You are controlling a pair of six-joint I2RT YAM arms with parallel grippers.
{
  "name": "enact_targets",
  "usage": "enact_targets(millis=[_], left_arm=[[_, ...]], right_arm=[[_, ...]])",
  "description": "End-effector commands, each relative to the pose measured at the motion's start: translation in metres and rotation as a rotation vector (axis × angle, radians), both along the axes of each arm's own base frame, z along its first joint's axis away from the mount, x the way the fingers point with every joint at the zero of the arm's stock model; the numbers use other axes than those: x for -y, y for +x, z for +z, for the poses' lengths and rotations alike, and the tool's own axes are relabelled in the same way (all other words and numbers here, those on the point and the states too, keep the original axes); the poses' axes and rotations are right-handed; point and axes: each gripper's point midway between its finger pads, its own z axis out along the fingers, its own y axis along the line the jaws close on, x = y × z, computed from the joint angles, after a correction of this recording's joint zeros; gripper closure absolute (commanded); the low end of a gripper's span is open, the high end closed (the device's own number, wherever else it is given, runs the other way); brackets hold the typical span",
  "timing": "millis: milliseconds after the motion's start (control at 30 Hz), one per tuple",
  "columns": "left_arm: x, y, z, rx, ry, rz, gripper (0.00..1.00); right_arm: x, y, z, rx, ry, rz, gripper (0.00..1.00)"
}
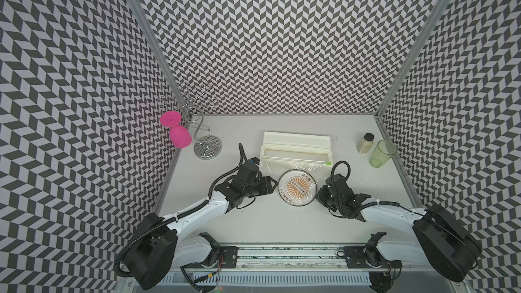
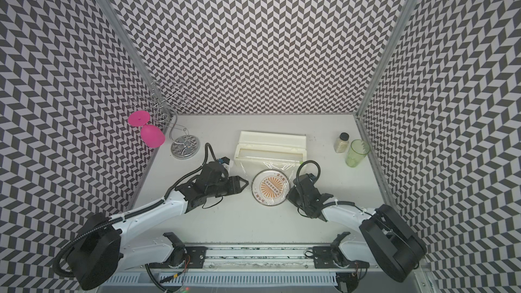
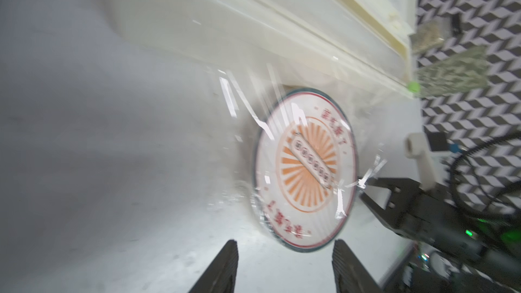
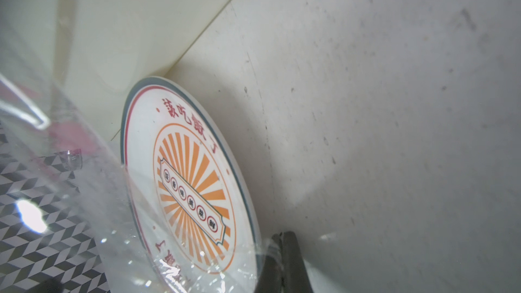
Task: Wrap the plate with plastic wrap
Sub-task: Pick up the plate at the center of the board.
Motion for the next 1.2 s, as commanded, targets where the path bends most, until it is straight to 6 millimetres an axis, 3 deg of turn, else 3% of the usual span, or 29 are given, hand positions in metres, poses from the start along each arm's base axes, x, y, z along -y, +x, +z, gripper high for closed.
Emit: enact_targets(millis=[0,267,467,633,767,967,1033,1167], left_arm=[[0.017,-0.002,-0.016,-0.054,-0.032,-0.054,0.45],[0.031,0.008,-0.052,-0.079,0.009,-0.098,0.50],[0.045,0.007,-0.069,-0.106,-0.074,-0.125,0.55],[0.052,-0.002,-0.055,-0.112,-0.225,-0.133,0.58],[0.051,-0.004,-0.041,-0.109,-0.323,-0.112,0.64],[0.047,-0.007,-0.031,-0.144,-0.395,-0.102,0.90],[0.044,-0.009,-0.027,-0.149,-0.395,-0.101,0.97],[0.039,-0.016,-0.024,-0.163,-0.372,-0.113,1.00]], right_arm=[[0.037,-0.042,-0.044,-0.177,-0.152,-0.017,1.00],[0.033,-0.040,-0.046,-0.173,-0.146,0.004,1.00],[0.029,-0.042,-0.055,-0.185,-0.134,0.026,1.00],[0.025,-0.048,-0.062,-0.200,-0.099,0.041,1.00],[0.020,-0.046,-0.055,-0.166,-0.059,0.040,1.00],[0.017,-0.038,-0.034,-0.097,0.011,0.024,1.00],[0.026,-0.043,-0.035,-0.091,0.019,-0.005,1.00],[0.036,-0.035,-0.026,-0.053,0.034,-0.043,1.00]])
